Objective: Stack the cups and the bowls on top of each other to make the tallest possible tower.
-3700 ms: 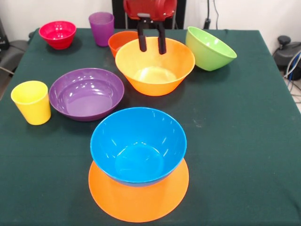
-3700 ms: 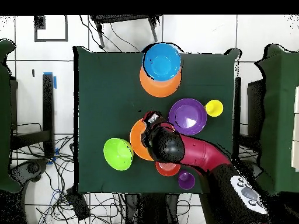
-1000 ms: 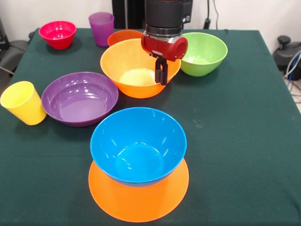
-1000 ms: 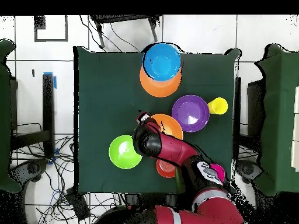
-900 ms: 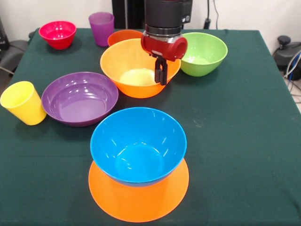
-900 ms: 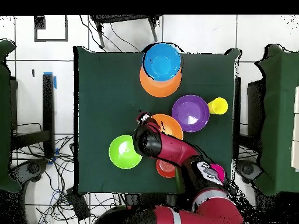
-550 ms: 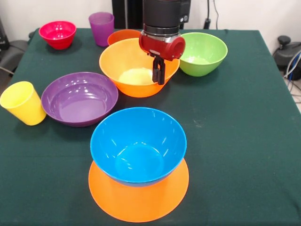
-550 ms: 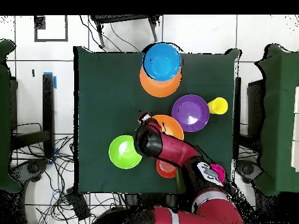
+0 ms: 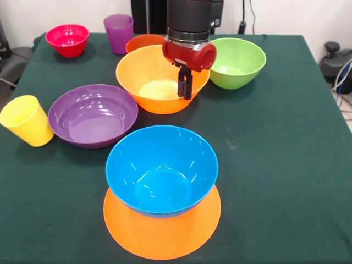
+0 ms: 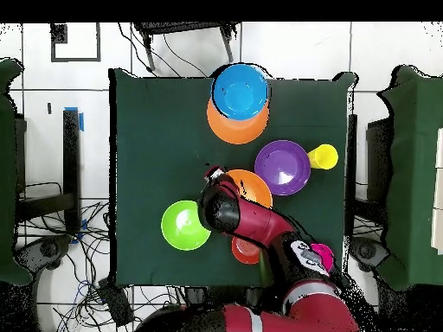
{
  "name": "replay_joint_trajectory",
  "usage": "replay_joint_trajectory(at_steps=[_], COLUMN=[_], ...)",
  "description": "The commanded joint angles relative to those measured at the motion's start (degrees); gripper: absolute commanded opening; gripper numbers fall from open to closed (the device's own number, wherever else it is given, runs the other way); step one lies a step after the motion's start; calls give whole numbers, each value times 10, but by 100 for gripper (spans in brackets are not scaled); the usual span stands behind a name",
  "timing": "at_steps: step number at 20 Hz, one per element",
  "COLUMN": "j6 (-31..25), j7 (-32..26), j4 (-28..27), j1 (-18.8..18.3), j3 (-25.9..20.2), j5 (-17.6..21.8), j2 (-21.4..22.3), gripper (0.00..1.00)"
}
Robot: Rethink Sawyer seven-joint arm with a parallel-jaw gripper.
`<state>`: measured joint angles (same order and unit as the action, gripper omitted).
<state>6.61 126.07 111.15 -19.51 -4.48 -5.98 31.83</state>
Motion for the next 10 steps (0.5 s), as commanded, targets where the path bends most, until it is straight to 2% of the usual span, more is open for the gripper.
replay_joint_trajectory(at_steps=[1,7,8,10], j6=[52,65,68,63], j7=[132,125,122,118], j4=[4,3,3,3], j1=[-7,-13,-11,-9], j3=[-54,-57,-56,-54], j5=[-17,-10,-7,-7], j2=[-28,-45,-45,-44], gripper=[0,0,100,100])
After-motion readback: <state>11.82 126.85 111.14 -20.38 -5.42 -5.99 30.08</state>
